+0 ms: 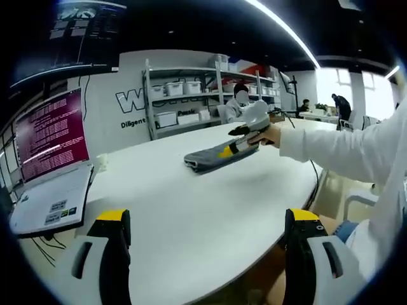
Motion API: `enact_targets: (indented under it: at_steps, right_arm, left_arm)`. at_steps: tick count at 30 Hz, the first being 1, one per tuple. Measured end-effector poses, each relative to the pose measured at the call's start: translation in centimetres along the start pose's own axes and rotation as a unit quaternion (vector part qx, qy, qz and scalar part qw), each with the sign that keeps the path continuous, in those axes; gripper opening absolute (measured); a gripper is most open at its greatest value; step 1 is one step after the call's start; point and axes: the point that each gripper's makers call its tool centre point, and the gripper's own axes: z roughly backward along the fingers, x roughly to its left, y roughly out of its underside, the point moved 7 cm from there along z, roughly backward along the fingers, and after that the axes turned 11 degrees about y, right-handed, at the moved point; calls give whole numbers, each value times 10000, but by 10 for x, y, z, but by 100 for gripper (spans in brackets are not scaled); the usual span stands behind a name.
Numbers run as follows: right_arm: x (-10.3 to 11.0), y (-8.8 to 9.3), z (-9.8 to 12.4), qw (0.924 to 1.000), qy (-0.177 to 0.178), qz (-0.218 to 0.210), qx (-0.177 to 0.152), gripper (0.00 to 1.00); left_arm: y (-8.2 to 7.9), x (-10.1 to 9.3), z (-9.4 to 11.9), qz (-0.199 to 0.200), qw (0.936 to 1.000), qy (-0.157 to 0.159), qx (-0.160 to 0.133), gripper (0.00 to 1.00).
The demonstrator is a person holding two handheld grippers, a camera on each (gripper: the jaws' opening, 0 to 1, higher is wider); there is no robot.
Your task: Open the folded towel by lifting each exposed corner and separating the folded layers until the towel lies flat within the target outline without major curled edges
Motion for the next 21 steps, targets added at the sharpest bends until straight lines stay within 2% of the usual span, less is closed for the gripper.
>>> enact_targets:
  at_steps: [2,3,10,13,15,17,21]
  right_arm:
    - [5,-1,-6,10000,-10,50,-16,85]
    - [12,-3,-16,9999,-45,119,-15,83]
    - [40,2,-48,9990,-288,321,97,68]
    - [44,6,-56,9986,-298,417,159,58]
    - [47,8,-57,9984,-341,396,222,42]
    - [48,11,-59,9983,-365,345,296,32]
    - [47,18,-64,9979,-352,378,389,27]
  left_arm:
    - [0,0,0,-7,10000,5,-6,100]
    - [0,0,1,-4,10000,-1,-14,100]
    - [-1,2,2,31,10000,-22,-34,100]
    - [0,2,2,32,10000,-11,-52,100]
    - [1,2,2,61,10000,-9,-44,100]
    - [3,3,1,88,10000,-7,-21,100]
    - [4,3,0,105,9999,-4,-2,100]
